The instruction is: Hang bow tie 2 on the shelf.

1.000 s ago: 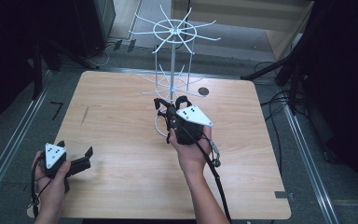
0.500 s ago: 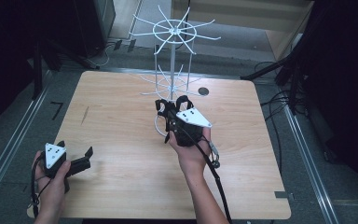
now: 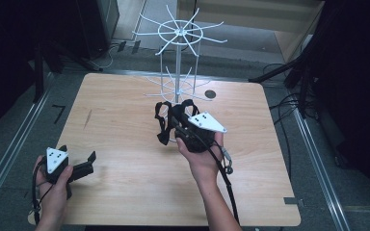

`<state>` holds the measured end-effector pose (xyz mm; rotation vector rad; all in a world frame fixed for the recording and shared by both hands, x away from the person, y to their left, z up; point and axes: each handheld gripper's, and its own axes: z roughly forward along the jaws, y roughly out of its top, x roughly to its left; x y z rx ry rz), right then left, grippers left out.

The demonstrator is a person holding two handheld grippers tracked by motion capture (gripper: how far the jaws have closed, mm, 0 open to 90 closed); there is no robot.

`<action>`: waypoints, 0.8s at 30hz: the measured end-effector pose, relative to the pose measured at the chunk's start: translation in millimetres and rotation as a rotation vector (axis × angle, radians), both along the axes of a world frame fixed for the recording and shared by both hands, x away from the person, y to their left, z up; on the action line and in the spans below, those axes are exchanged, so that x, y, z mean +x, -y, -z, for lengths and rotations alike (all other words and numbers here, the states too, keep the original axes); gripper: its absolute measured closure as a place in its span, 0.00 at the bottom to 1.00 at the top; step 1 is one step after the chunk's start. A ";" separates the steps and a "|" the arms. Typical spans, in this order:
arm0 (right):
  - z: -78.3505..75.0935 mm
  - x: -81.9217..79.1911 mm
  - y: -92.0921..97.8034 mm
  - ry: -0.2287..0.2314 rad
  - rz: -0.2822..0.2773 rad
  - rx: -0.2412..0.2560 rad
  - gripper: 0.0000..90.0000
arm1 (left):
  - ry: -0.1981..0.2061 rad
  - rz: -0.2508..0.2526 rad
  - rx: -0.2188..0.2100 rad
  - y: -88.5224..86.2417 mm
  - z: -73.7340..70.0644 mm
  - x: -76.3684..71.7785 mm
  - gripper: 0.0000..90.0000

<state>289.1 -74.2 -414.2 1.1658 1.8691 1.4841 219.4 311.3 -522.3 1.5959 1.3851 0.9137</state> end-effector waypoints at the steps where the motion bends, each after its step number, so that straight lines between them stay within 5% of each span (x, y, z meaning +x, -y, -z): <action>1: -0.1 -0.2 0.7 -0.013 -0.018 0.006 0.62 | 0.000 0.000 0.000 0.1 0.0 0.0 0.00; 10: 4.0 -3.5 6.2 -0.045 -0.108 -0.002 0.40 | -0.002 0.001 0.003 0.2 0.0 0.2 0.00; 24: 14.0 -11.3 20.8 -0.079 -0.123 -0.034 0.37 | -0.005 0.001 0.007 0.9 -0.1 0.3 0.00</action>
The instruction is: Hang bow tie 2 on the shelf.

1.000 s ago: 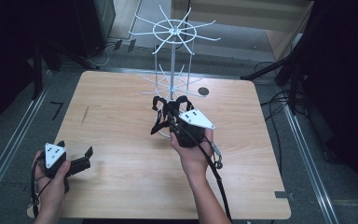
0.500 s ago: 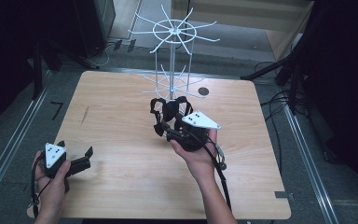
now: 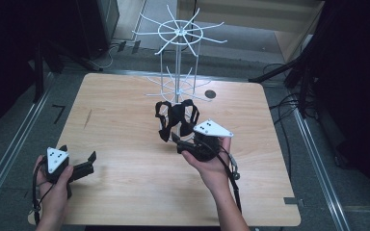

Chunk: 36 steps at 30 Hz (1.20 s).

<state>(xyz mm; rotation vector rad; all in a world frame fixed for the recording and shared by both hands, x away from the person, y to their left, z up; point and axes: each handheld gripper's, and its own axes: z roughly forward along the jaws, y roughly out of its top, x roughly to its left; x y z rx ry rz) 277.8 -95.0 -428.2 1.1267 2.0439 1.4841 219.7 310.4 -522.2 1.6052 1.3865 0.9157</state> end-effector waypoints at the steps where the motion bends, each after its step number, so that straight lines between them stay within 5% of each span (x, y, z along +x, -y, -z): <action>1: 1.2 -0.4 1.3 -0.001 0.000 0.003 0.37 | -0.001 0.000 0.000 0.0 0.0 0.0 0.00; 8: 10.4 -0.1 14.1 -0.024 0.033 0.016 0.35 | -0.001 0.000 -0.002 -0.1 0.0 0.2 0.00; 14: 17.3 0.6 23.0 -0.033 0.076 -0.042 0.31 | 0.000 -0.001 0.001 0.1 -0.1 0.0 0.00; 22: 25.3 0.1 37.4 -0.078 0.080 -0.053 0.17 | 0.000 -0.001 0.000 0.3 0.1 0.2 0.00; 36: 38.2 -2.2 62.9 -0.110 0.124 -0.054 0.15 | 0.002 0.000 0.003 0.3 0.1 0.2 0.00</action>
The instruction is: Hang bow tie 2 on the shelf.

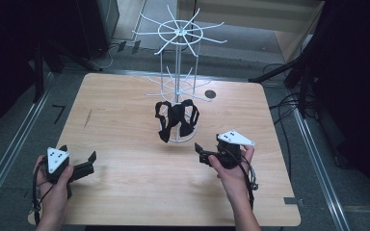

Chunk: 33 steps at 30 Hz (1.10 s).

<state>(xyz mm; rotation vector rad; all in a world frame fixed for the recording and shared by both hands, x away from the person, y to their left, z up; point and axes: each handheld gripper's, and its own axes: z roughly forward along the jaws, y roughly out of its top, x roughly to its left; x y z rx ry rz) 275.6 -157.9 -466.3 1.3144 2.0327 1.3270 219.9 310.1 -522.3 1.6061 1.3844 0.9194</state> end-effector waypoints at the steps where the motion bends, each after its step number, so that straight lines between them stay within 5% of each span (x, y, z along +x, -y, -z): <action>1: 0.7 0.0 1.9 -0.001 0.004 -0.002 0.15 | 0.000 0.000 0.000 0.0 0.0 0.0 0.00; 33: 28.3 -5.6 67.0 -0.037 0.133 -0.007 0.15 | -0.001 -0.003 0.006 0.5 -0.1 -0.1 0.00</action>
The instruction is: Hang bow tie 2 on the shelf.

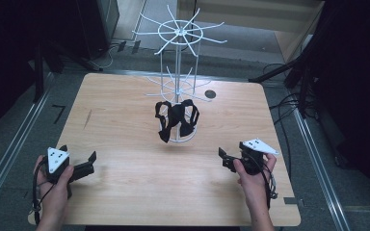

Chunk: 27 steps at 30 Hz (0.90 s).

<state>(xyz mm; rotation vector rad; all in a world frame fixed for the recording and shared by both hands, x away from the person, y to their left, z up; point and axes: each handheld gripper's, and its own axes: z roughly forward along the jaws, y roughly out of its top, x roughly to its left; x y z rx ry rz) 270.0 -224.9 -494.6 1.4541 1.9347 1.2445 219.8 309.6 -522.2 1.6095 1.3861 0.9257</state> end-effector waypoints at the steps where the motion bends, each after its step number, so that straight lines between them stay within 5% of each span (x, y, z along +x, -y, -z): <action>1: 0.6 -0.2 2.0 -0.002 0.005 0.001 0.15 | 0.000 0.000 0.000 0.0 0.0 0.0 0.00; 27: 30.4 -10.1 69.6 -0.048 0.112 0.003 0.16 | 0.000 -0.002 -0.001 0.1 0.0 -0.1 0.00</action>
